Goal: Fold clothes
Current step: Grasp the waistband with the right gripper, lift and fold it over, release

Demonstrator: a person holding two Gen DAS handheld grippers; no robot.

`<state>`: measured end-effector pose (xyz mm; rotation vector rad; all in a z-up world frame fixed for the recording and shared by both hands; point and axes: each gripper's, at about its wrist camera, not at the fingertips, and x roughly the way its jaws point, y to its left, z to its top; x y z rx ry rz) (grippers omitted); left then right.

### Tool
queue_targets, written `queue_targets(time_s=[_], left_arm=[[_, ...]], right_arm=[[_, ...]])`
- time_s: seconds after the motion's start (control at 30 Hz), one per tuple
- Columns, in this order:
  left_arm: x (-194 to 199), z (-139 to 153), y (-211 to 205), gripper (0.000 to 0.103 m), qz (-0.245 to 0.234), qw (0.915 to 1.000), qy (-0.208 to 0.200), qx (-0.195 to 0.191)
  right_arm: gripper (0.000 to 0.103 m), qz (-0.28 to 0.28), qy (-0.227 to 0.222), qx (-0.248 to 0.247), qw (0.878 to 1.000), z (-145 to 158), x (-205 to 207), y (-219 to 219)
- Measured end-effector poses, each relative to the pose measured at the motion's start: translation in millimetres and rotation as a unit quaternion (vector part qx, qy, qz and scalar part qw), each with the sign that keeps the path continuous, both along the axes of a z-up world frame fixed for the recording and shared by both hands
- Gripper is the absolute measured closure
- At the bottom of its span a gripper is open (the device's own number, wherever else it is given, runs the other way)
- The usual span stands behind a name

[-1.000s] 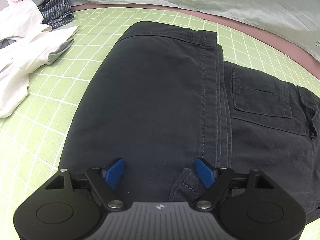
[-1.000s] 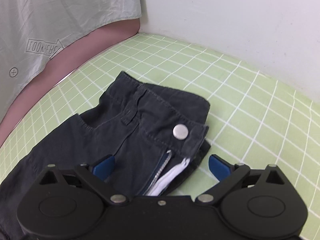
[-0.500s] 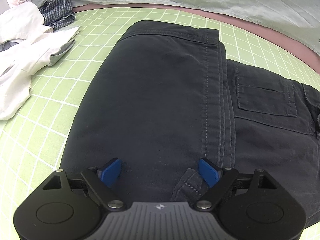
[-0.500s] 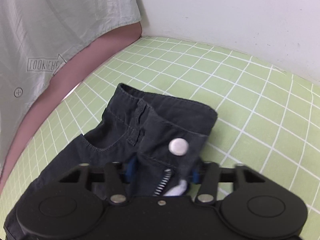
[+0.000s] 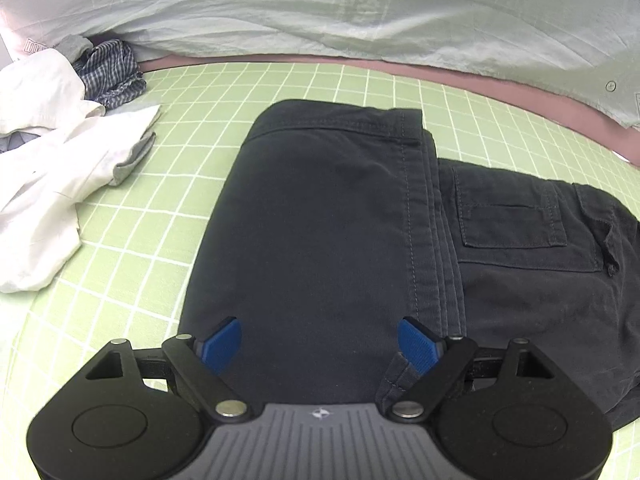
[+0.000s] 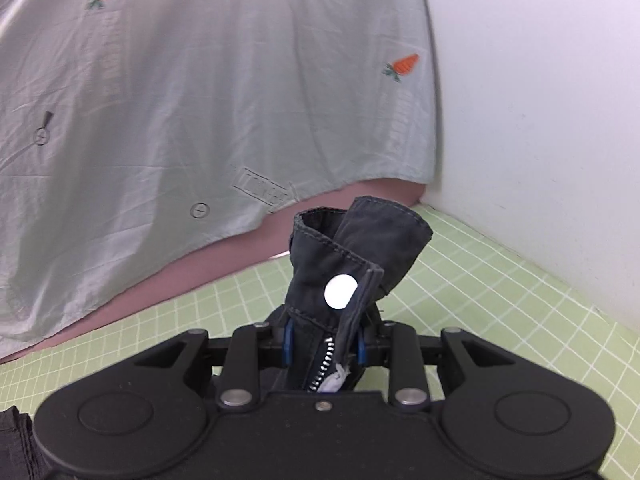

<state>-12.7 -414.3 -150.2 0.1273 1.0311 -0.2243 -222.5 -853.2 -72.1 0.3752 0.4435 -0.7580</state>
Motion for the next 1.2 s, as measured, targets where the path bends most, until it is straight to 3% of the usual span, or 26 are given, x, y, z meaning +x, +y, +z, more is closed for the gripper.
queue_targets(time_s=[0.23,0.33,0.4,0.5,0.63,0.73,0.97,1.13,1.2], left_arm=[[9,7,36,0.017,0.009,0.9995,-0.015,-0.025],[14,3,48,0.017,0.012,0.9995,-0.011,-0.028],[17,-1,56,0.017,0.014,0.9995,-0.006,-0.029],[22,-8,66,0.017,0.019,0.9992,0.008,-0.033],[22,-17,70,0.017,0.017,0.9995,0.012,-0.025],[22,-24,69,0.017,0.022,0.9991,0.025,-0.027],[17,-35,60,0.017,0.013,0.999,0.037,-0.021],[13,-37,53,0.017,0.005,0.9991,0.039,-0.015],[12,-37,51,0.017,0.001,0.9992,0.039,-0.008]], right_arm=[[0.074,0.07,-0.04,0.025,0.996,12,44,75],[0.074,0.107,-0.042,0.055,0.992,3,61,113],[0.074,0.137,-0.022,0.061,0.988,-11,77,140],[0.074,0.179,0.041,0.061,0.981,-51,99,177],[0.073,0.189,0.107,0.072,0.974,-100,112,200],[0.073,0.194,0.139,0.041,0.97,-94,120,208],[0.071,0.192,0.138,0.055,0.97,-81,116,201],[0.061,0.201,0.121,0.066,0.97,-66,106,200],[0.05,0.208,0.098,0.084,0.97,-58,98,198]])
